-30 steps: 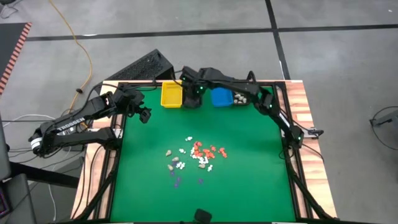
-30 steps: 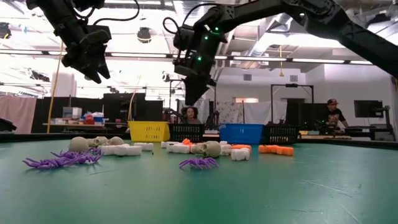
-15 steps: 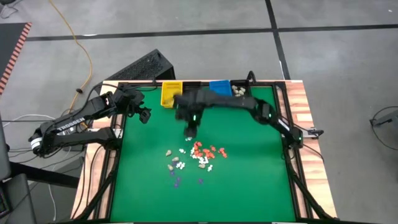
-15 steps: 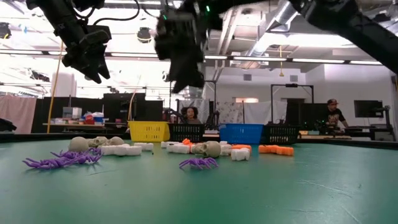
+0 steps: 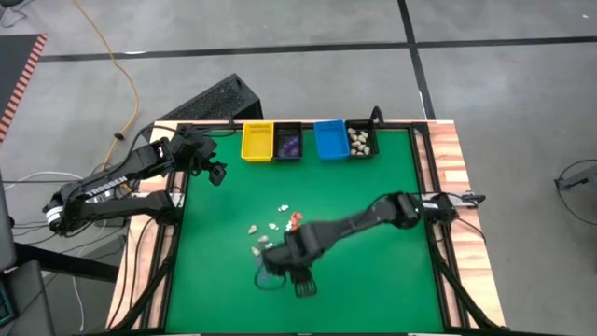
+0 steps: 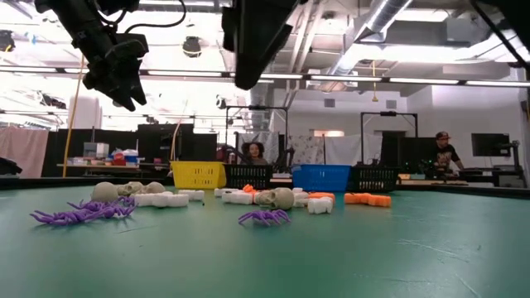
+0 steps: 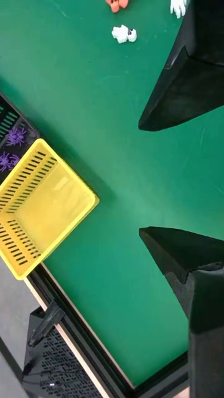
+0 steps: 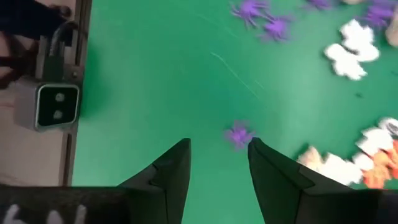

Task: Sort Halloween decoration
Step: Put the purple spider toy into the left black basket

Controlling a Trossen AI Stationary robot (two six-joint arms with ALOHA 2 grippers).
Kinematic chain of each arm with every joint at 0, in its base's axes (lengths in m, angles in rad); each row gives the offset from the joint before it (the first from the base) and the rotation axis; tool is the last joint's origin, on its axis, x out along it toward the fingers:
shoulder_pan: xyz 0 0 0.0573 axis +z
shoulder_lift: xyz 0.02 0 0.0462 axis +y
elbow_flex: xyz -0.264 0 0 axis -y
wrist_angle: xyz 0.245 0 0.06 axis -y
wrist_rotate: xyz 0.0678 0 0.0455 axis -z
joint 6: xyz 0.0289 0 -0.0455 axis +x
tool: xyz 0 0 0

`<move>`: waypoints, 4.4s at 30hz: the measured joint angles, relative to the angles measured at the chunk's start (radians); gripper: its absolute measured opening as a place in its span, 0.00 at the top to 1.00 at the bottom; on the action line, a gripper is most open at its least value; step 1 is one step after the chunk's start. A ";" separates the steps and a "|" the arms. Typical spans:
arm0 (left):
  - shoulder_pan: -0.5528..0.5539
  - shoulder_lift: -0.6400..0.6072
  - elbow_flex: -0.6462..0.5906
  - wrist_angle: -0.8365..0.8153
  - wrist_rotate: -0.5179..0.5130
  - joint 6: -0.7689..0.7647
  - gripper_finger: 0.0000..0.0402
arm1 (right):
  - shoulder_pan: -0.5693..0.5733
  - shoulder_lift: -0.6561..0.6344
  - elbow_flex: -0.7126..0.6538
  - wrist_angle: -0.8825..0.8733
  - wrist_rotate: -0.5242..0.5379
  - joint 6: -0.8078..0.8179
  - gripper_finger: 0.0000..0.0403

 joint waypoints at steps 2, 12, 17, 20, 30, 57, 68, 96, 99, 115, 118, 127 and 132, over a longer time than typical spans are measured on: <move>0.000 0.000 0.000 0.000 0.000 0.001 0.36 | 0.031 0.015 -0.003 0.029 0.026 0.012 0.53; 0.000 0.000 0.000 -0.001 0.000 0.029 0.36 | 0.059 0.168 -0.007 0.055 0.049 0.177 0.42; 0.000 0.000 0.000 0.000 -0.001 0.024 0.36 | 0.047 0.182 -0.006 0.032 0.080 0.203 0.39; 0.000 0.000 0.000 0.000 -0.001 0.007 0.36 | 0.048 0.182 -0.006 0.031 0.107 0.200 0.40; 0.000 0.000 0.000 0.005 -0.003 0.014 0.36 | 0.049 0.167 -0.007 0.020 0.149 0.204 0.40; 0.000 0.000 0.000 0.002 -0.053 -0.077 0.36 | 0.054 -0.248 -0.819 0.675 0.230 0.180 0.40; 0.000 0.000 0.000 0.000 -0.056 -0.118 0.36 | 0.018 -0.248 -0.819 0.622 0.248 0.172 0.53; 0.000 0.000 0.000 0.000 -0.053 -0.106 0.36 | 0.015 -0.239 -0.636 0.538 0.262 0.401 0.97; 0.000 0.000 0.000 0.000 -0.053 -0.105 0.36 | 0.002 -0.240 -0.611 0.513 0.258 0.394 0.96; 0.000 0.000 0.000 0.000 -0.052 -0.069 0.36 | 0.018 -0.241 -0.643 0.502 0.188 0.438 0.37; 0.000 0.000 0.000 0.000 -0.052 -0.070 0.36 | 0.027 -0.241 -0.682 0.496 0.189 0.435 0.38; 0.000 0.000 0.000 0.001 -0.053 -0.093 0.36 | -0.007 -0.242 -0.753 0.556 0.217 0.388 0.39; 0.000 0.000 0.000 0.001 -0.054 -0.095 0.36 | -0.006 -0.242 -0.755 0.606 0.199 0.334 0.39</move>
